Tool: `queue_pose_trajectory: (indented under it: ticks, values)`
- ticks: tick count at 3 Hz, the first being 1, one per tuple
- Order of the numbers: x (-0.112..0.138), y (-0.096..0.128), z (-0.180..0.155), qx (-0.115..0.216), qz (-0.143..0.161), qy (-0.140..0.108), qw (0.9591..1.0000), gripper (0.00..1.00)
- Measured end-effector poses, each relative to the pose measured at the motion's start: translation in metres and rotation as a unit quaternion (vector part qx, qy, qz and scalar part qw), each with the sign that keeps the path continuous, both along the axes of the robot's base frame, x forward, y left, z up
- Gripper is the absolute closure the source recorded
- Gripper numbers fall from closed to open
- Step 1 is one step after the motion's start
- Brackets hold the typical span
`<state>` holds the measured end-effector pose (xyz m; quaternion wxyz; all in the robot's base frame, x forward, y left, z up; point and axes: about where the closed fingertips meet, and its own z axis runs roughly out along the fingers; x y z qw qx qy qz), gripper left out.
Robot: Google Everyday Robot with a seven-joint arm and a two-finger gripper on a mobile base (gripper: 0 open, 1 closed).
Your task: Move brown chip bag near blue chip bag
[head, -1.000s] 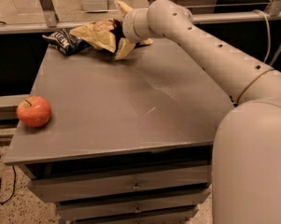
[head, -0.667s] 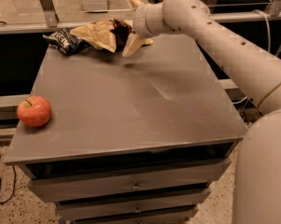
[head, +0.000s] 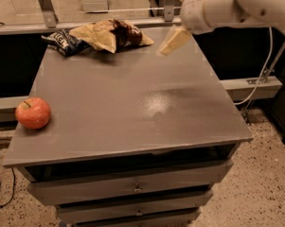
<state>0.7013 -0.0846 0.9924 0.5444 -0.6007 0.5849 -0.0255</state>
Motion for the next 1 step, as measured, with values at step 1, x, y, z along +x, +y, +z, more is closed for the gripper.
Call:
queue_pose_trajectory:
  ticks: [1]
  values:
    - [-0.0066, -0.0167, 0.0028, 0.003, -0.01, 0.003, 0.9999, 0.0]
